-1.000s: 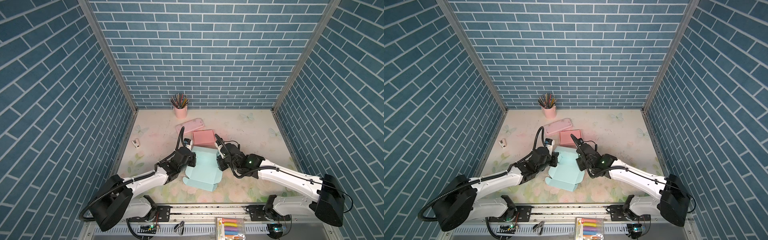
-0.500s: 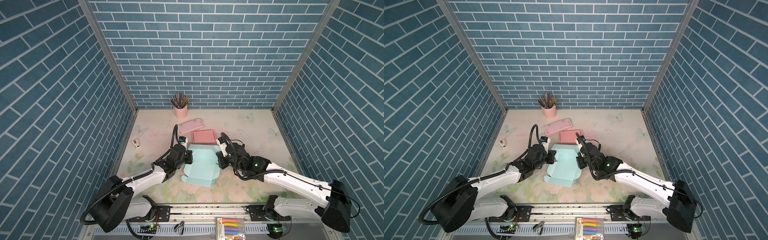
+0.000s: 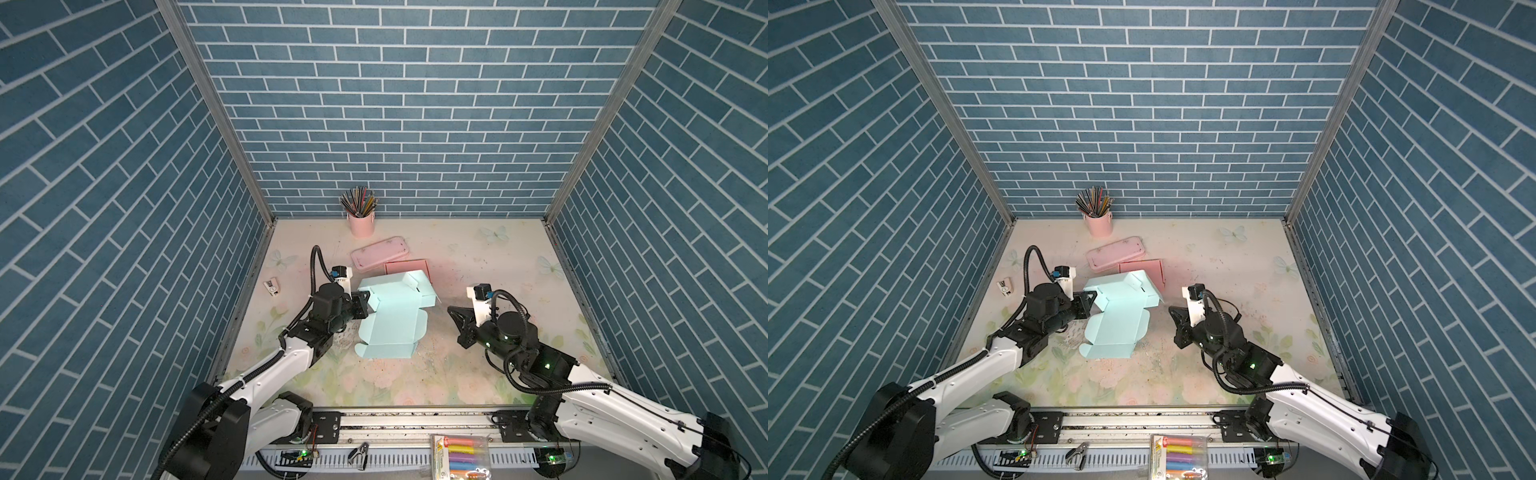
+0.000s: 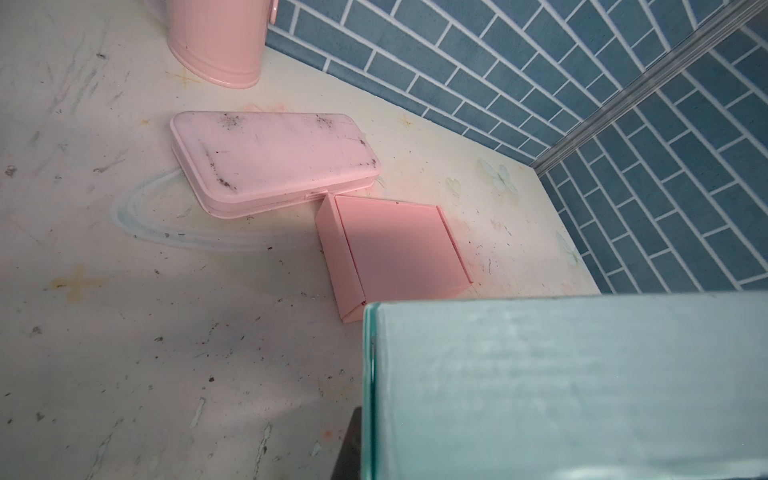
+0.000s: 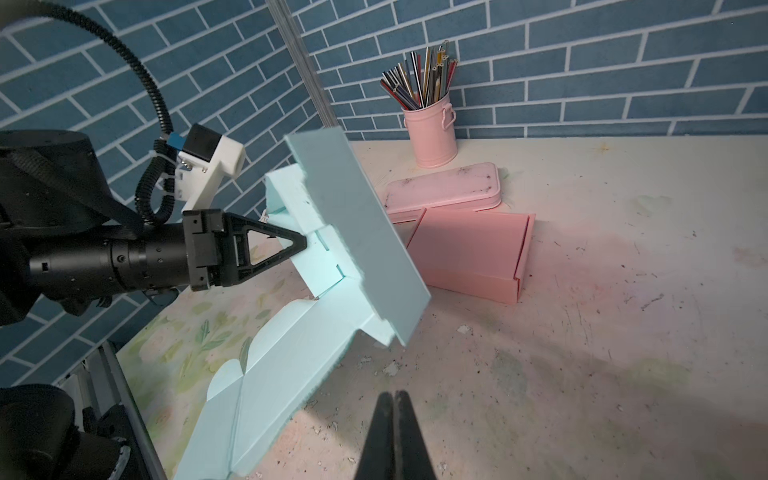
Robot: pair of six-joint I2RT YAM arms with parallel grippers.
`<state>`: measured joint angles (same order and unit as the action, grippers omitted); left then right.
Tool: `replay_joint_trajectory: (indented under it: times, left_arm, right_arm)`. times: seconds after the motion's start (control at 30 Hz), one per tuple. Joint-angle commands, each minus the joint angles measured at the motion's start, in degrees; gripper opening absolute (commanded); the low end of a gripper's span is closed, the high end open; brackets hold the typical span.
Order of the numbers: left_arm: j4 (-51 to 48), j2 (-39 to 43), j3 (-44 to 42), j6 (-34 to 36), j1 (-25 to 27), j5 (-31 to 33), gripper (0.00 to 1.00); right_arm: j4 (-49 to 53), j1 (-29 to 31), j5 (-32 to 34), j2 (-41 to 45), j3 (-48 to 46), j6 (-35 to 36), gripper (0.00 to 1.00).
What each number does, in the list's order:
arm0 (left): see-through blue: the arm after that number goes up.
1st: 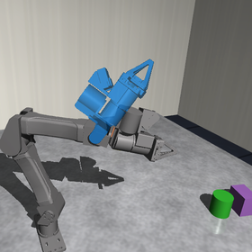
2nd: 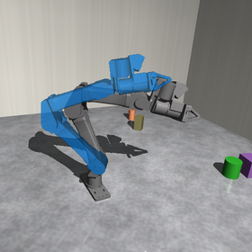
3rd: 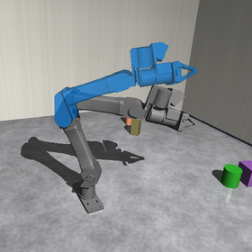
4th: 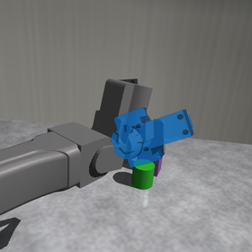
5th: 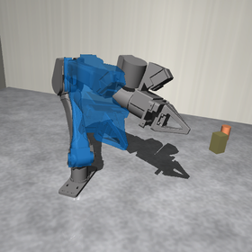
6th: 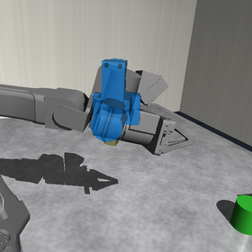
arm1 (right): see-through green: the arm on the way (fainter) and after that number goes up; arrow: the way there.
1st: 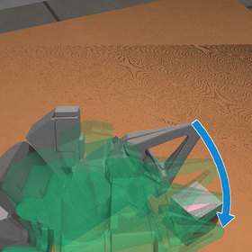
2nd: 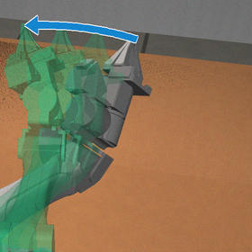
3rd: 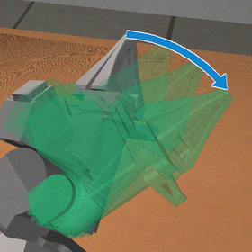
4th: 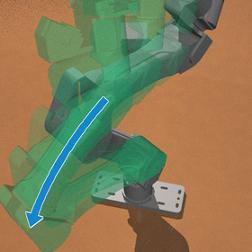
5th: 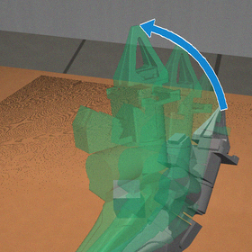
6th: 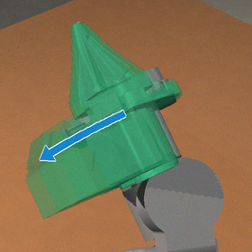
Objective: Fold the paper box
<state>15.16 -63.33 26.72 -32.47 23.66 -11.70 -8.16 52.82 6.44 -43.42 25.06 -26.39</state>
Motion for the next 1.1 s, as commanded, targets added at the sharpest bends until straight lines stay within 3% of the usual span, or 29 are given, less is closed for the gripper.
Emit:
replay_joint_trajectory:
  times: [0.0,0.33,1.07]
  left_arm:
    - [2.1,1.3,-0.1,-3.1,-0.6,-3.7,0.01]
    - [8.0,3.3,-0.3,-4.4,-0.4,-11.4,0.03]
    - [7.6,0.4,-0.8,-2.3,1.5,-12.0,0.04]
  right_arm:
    - [-8.1,-1.3,-2.9,1.3,-2.4,-4.9,0.00]
    - [-21.6,-1.6,-5.6,-2.6,-5.8,-7.6,0.00]
    - [-29.5,-1.7,-10.1,-9.5,-2.8,-8.6,0.00]
